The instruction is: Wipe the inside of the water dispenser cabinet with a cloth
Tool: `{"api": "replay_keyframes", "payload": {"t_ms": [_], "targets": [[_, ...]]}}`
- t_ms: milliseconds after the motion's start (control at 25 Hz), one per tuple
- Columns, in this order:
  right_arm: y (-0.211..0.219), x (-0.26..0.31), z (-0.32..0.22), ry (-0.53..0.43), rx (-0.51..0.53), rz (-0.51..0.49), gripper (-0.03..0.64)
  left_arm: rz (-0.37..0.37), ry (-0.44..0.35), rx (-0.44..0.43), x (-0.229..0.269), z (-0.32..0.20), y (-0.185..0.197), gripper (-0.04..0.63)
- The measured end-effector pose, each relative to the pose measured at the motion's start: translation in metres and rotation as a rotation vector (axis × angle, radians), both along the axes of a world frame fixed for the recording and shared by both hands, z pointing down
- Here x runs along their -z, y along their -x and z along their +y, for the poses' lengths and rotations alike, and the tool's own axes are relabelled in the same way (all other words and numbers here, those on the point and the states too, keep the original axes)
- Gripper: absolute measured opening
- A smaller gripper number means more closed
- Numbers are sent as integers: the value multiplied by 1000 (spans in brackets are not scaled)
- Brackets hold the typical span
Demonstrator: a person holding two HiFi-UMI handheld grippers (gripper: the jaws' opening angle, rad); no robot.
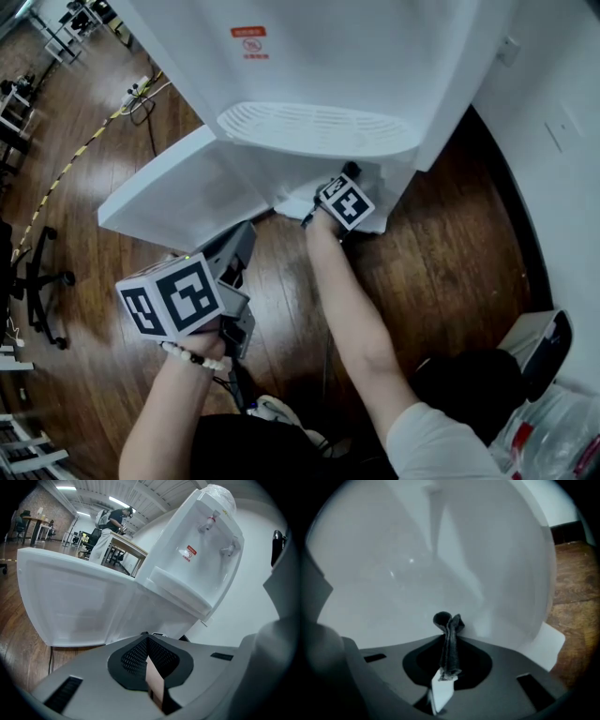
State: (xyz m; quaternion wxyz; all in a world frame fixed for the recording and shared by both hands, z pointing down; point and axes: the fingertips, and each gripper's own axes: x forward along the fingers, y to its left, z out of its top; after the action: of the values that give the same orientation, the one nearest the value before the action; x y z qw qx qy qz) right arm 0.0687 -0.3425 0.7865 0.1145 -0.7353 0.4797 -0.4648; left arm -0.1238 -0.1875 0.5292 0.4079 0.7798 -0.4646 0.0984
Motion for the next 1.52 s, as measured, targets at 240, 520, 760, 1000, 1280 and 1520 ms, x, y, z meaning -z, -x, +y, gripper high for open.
{"api": "replay_keyframes", "payload": {"t_ms": [240, 520, 760, 1000, 1280, 1520], "targets": [[65, -1, -19, 2, 223, -4, 42, -4, 0, 8, 0, 0, 3, -6], [123, -3, -19, 1, 408, -29, 46, -6, 1, 3, 0, 1, 1, -6], [112, -6, -5, 7, 369, -36, 48, 0, -3, 0, 2, 1, -1, -6], [34, -6, 23, -24, 122, -78, 47, 13, -3, -1, 3, 1, -3, -6], [-36, -11, 59, -70, -74, -196, 44, 23, -1, -12, 0, -3, -11, -6], [-39, -11, 65, -74, -98, -232, 41, 31, 0, -21, 0, -5, -18, -6]]}}
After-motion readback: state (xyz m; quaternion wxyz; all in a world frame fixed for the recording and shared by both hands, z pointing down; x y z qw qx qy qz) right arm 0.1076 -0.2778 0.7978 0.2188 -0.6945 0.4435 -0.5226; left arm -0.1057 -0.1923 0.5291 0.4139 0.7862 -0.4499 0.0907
